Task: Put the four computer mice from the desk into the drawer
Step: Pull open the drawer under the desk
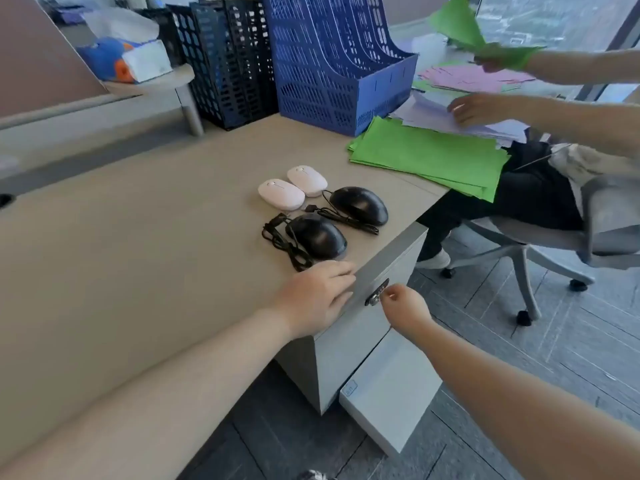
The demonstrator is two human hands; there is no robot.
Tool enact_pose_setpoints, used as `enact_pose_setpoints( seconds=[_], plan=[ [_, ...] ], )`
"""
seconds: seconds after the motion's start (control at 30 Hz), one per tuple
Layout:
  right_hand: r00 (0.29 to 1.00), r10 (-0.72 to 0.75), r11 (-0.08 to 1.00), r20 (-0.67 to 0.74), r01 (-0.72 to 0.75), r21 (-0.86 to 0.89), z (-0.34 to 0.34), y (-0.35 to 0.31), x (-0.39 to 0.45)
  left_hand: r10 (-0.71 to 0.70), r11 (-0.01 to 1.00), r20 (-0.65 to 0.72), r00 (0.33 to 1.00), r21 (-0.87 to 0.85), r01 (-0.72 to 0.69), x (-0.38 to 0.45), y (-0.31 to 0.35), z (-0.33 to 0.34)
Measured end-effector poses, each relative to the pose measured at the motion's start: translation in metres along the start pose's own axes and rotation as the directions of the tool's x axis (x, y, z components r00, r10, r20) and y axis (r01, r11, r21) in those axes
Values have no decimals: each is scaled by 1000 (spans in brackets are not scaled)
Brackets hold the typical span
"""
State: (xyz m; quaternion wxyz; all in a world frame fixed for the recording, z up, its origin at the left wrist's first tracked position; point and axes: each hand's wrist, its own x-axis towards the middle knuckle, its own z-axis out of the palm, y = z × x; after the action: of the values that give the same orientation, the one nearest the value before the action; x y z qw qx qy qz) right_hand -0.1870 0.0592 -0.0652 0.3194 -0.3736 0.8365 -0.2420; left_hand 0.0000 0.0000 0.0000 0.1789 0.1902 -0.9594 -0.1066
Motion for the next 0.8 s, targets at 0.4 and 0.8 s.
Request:
enact_pose_setpoints(
  seconds=[0.4,0.8],
  plan=[
    [978,103,924,182,-162,346,26,16,22,-139,985,-63,988,95,145,-3,4,7],
    [985,67,945,160,-114,307,14,39,23,-166,978,-58,984,122,172,-1,7,6]
  ],
)
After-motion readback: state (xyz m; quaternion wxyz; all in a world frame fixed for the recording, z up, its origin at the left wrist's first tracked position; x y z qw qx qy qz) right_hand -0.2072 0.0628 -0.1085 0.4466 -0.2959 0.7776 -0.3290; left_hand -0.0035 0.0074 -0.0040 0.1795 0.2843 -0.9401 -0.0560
